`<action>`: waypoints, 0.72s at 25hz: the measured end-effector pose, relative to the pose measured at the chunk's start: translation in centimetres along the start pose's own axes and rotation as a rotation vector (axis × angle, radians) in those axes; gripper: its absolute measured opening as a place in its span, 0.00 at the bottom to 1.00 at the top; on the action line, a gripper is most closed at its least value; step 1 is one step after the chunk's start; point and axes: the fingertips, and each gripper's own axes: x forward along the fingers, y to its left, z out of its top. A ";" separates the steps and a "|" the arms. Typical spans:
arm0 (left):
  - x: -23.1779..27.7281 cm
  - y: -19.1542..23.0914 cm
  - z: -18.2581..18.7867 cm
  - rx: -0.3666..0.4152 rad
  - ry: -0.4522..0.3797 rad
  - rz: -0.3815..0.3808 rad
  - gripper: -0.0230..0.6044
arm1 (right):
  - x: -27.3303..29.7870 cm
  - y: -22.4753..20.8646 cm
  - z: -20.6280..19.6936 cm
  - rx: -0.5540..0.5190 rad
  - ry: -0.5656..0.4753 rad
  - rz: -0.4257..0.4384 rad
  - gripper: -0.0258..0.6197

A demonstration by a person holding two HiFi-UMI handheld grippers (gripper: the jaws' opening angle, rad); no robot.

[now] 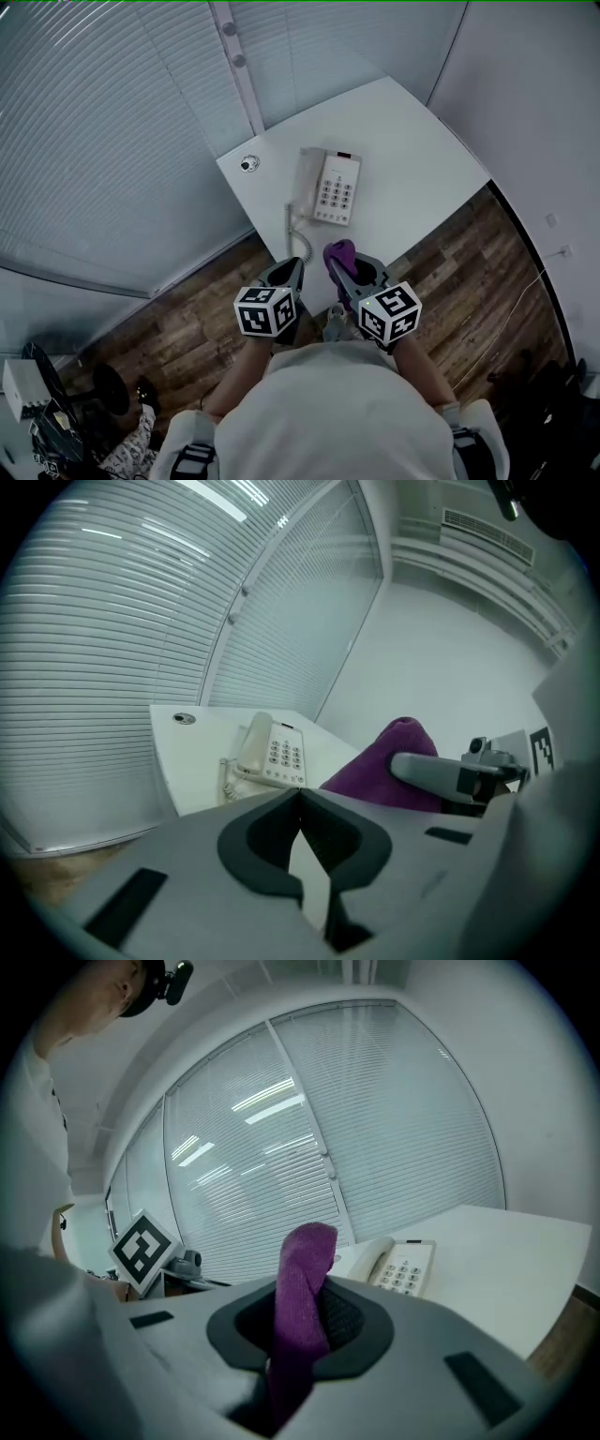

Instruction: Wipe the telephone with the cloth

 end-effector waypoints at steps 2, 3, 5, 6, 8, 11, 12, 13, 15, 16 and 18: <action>-0.8 -0.4 -0.6 0.016 0.002 -0.009 0.07 | -0.5 1.0 -0.7 0.002 0.002 -0.012 0.13; -1.3 -0.6 -0.9 0.017 0.001 -0.014 0.07 | -0.8 1.5 -1.1 0.005 0.005 -0.017 0.13; -2.4 -1.0 -1.5 0.013 -0.002 -0.024 0.07 | -1.5 2.6 -1.9 0.008 0.010 -0.024 0.13; -2.9 -1.2 -1.8 0.010 -0.003 -0.029 0.07 | -1.8 3.1 -2.2 0.010 0.011 -0.028 0.13; -3.9 -1.3 -2.5 0.006 -0.003 -0.036 0.07 | -2.3 4.1 -2.9 0.016 0.012 -0.033 0.13; -5.3 -1.2 -3.5 0.000 -0.007 -0.032 0.07 | -3.1 5.2 -3.6 0.023 0.013 -0.043 0.13; -5.8 -1.2 -3.9 -0.005 -0.007 -0.030 0.07 | -3.3 5.6 -3.8 0.023 0.013 -0.046 0.13; -6.3 -1.1 -4.3 -0.012 -0.007 -0.027 0.07 | -3.6 6.0 -4.1 0.022 0.013 -0.047 0.13; -7.2 -1.1 -5.1 -0.029 -0.006 -0.025 0.07 | -4.2 6.9 -4.5 0.019 0.013 -0.048 0.13; -7.6 -1.1 -5.4 -0.035 -0.006 -0.024 0.07 | -4.5 7.2 -4.7 0.019 0.013 -0.049 0.13; -8.3 -1.2 -5.9 -0.038 -0.008 -0.023 0.07 | -4.9 7.9 -4.9 0.016 0.013 -0.052 0.13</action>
